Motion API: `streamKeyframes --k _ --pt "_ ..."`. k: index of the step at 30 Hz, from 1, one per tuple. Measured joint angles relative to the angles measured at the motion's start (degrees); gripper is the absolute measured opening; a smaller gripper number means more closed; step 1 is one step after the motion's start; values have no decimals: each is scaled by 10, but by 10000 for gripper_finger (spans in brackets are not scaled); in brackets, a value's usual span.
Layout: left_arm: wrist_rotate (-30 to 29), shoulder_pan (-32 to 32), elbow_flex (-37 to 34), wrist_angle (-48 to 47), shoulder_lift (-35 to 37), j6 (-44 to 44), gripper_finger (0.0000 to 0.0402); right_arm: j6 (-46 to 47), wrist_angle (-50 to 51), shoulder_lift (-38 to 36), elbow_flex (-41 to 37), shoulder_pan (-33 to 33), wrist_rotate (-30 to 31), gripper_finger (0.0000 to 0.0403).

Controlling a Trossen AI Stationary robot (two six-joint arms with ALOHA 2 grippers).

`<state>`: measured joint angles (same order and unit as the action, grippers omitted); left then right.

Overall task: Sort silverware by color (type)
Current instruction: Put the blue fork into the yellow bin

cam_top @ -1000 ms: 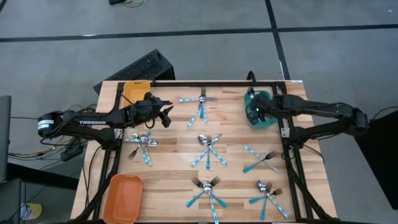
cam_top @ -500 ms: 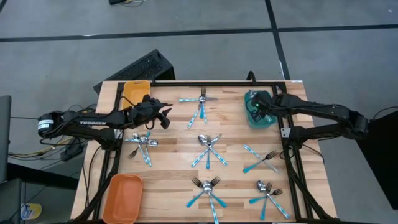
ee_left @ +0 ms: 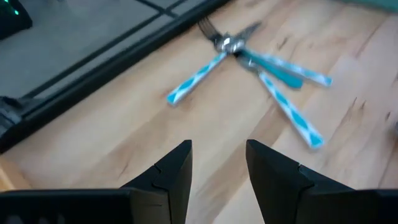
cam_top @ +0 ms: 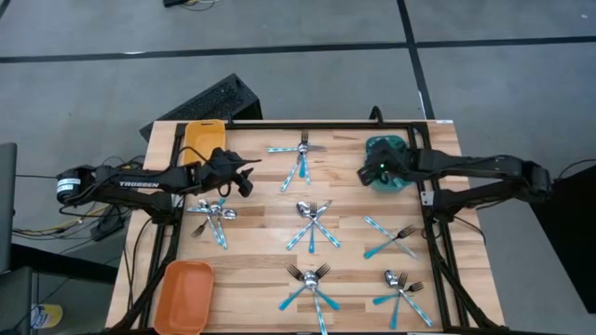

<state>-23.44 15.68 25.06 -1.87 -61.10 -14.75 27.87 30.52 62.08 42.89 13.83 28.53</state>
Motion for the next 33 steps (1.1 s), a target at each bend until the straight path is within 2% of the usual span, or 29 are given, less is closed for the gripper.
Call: streamKeyframes --k 4,9,12,16,20,23,26,33 --pt "-2 0 30 -67 0 -16 139 -45 -92 13 0 -25 -1 201" --pt "-4 -2 81 -152 0 -23 139 -72 -66 30 0 -15 -1 200" --pt "-4 -3 84 -130 0 -19 139 -55 -48 47 -1 -3 -14 200" --pt "-11 -3 84 -52 -30 15 139 -54 -69 89 0 -3 -30 200" --pt "13 -6 84 6 -72 36 139 -39 -111 138 -1 -3 -36 200" --pt "20 -7 84 18 -108 38 139 -37 -148 168 0 -3 -37 200" --pt "22 -7 83 16 -134 12 139 4 -183 192 0 -3 -39 200" --pt "42 -19 83 -7 -135 4 139 -6 -166 208 0 -5 -107 200"
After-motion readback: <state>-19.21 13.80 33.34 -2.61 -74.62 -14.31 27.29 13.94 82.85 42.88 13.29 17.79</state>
